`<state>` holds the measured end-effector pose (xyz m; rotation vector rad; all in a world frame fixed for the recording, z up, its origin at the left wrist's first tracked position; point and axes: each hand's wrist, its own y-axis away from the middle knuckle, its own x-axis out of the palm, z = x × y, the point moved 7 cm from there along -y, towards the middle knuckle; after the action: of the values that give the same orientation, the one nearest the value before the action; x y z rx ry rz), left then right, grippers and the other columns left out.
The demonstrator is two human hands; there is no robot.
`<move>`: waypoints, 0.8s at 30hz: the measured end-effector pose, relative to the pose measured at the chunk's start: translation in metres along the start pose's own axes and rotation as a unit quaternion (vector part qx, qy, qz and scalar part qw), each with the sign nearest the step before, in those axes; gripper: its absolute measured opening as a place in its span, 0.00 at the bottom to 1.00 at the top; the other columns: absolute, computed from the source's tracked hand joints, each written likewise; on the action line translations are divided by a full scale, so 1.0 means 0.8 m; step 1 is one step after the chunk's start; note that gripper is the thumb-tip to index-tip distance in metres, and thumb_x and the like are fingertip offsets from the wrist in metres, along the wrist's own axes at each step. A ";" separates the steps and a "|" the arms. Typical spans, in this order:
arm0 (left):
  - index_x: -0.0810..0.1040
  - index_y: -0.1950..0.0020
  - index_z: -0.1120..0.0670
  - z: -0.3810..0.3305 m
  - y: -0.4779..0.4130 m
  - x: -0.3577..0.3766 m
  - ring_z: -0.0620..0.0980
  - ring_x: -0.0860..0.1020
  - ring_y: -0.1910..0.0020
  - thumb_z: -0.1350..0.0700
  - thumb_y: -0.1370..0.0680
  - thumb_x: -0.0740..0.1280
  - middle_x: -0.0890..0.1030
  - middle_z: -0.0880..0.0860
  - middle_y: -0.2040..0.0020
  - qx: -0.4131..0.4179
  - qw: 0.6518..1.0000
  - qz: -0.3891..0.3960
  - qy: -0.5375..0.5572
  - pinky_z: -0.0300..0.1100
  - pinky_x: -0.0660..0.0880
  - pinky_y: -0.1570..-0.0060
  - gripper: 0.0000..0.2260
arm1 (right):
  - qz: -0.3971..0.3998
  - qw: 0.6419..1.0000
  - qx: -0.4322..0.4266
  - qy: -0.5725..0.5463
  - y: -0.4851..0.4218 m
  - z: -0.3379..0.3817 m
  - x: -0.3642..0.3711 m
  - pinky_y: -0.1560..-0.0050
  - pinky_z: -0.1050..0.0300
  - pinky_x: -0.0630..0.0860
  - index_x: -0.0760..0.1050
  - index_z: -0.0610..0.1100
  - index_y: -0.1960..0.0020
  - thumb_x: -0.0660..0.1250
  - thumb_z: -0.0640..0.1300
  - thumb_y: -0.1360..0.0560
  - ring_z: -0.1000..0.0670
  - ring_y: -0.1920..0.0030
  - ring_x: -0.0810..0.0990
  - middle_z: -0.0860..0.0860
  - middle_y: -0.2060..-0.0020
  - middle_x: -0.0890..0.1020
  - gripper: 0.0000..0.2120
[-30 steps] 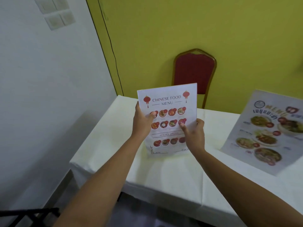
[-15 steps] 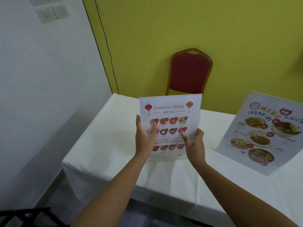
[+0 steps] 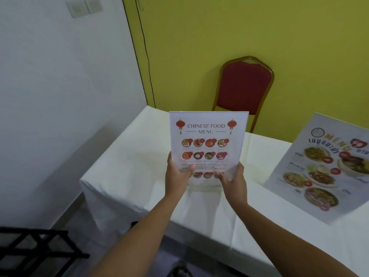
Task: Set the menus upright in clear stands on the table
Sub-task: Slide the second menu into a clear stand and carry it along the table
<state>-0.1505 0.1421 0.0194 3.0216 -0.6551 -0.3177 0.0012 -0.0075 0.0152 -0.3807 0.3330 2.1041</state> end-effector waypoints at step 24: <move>0.67 0.32 0.50 -0.051 -0.301 -0.149 0.43 0.82 0.58 0.55 0.23 0.71 0.80 0.47 0.39 0.015 0.996 -0.083 -0.035 0.28 0.77 0.70 0.22 | 0.079 0.996 -0.044 0.001 -0.242 0.173 0.254 0.50 0.52 0.70 0.62 0.45 0.42 0.71 0.44 0.28 0.48 0.48 0.74 0.53 0.46 0.75 0.22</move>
<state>-0.1501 0.4101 0.0643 3.1127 -0.4167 -0.4246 0.0424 0.3009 0.0446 -0.4206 0.2810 2.2794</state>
